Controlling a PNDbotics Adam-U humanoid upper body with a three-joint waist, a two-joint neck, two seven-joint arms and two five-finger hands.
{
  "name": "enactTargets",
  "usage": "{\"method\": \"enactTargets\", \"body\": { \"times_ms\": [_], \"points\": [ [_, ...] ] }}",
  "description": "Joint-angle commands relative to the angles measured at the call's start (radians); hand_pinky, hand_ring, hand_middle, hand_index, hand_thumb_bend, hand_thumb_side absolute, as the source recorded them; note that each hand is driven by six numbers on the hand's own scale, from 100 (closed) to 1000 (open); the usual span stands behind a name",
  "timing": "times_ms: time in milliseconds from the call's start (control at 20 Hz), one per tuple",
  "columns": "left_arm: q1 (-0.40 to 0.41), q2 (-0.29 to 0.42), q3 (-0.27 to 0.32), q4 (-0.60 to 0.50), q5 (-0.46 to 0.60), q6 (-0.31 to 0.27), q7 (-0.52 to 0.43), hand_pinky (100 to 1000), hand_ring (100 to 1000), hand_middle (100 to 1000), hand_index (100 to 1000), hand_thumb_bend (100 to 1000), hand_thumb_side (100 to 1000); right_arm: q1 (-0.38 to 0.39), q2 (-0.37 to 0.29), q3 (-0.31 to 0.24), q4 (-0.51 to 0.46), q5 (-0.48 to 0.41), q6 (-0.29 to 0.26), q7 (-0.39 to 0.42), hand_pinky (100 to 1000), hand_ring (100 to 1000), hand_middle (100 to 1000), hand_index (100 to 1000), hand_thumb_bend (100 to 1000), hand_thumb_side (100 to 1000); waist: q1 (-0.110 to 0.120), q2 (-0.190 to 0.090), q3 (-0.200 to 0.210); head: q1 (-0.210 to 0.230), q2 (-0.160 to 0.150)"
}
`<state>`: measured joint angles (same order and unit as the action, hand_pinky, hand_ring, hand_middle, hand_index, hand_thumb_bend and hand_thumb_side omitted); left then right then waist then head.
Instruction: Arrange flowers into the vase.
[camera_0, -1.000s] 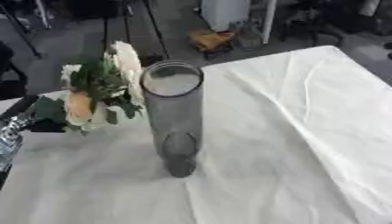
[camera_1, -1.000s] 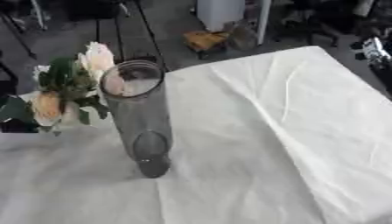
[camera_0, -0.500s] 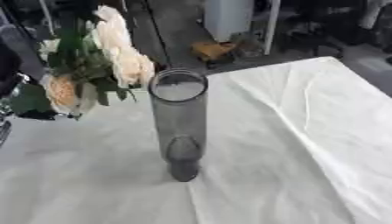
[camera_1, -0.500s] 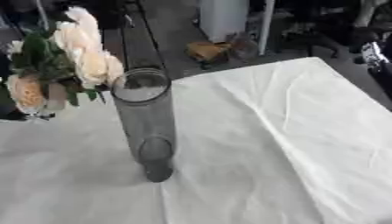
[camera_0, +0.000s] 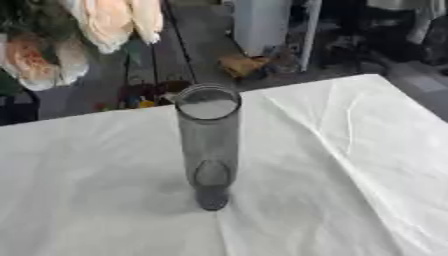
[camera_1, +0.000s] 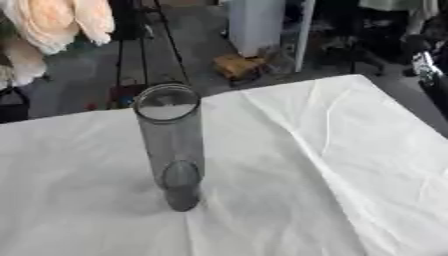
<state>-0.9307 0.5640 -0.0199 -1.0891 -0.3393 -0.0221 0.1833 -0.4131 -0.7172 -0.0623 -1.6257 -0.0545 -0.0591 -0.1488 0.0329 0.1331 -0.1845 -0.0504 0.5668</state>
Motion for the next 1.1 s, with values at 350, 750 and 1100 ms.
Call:
{"method": "enactTargets", "body": {
  "times_ms": [350,750,1100],
  "points": [
    [-0.053,0.013,0.01,-0.098,0.236,0.034,0.029,100,100,100,100,983,371,-0.005,-0.028,-0.014,-0.006,-0.006,0.0,-0.002,713,743,766,848,100,808,-0.012,-0.024,-0.002,0.001,-0.015],
    [-0.095,0.005,0.003,-0.163,0.508,0.063,0.048,100,100,100,100,993,383,0.0,-0.03,-0.012,-0.002,-0.008,0.001,0.0,713,743,765,848,100,808,-0.009,-0.036,-0.004,-0.001,-0.012],
    [-0.115,-0.01,-0.017,-0.238,0.722,0.044,0.043,100,100,100,100,1000,395,0.0,-0.03,-0.01,-0.001,-0.009,0.001,0.002,713,742,764,848,100,808,-0.009,-0.041,-0.006,-0.002,-0.014]
  ]
}}
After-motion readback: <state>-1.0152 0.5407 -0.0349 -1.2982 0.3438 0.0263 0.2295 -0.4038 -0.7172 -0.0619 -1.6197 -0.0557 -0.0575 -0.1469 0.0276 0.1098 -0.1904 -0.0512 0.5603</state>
